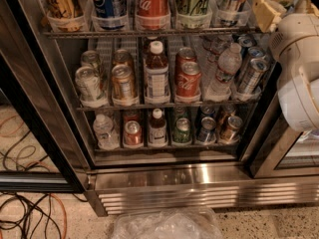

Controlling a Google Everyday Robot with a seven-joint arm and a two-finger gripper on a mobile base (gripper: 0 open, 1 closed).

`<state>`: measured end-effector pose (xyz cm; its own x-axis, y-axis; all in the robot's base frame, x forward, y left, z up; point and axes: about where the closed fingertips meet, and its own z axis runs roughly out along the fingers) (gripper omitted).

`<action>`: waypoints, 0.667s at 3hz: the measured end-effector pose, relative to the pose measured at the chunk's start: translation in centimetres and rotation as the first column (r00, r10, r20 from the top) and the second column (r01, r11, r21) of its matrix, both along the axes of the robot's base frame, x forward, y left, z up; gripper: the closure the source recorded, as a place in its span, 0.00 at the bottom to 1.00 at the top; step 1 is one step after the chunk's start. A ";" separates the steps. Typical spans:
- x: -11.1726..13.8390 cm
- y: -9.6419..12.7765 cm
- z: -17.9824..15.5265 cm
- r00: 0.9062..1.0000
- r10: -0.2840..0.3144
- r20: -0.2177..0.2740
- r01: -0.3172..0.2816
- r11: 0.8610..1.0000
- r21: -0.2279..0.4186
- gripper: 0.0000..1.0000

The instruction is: Pick 7up can from top shelf of fridge

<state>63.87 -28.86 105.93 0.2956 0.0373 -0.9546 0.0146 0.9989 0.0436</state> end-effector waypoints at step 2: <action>0.1 0.1 0.1 1.000 0.004 0.001 -0.004 1.000 -0.015 0.30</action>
Offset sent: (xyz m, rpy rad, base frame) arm 0.0267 0.0247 0.0010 -0.0737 -0.0112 0.0498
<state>63.98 -28.74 106.01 0.2961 0.0243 -0.9549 0.0104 0.9995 0.0287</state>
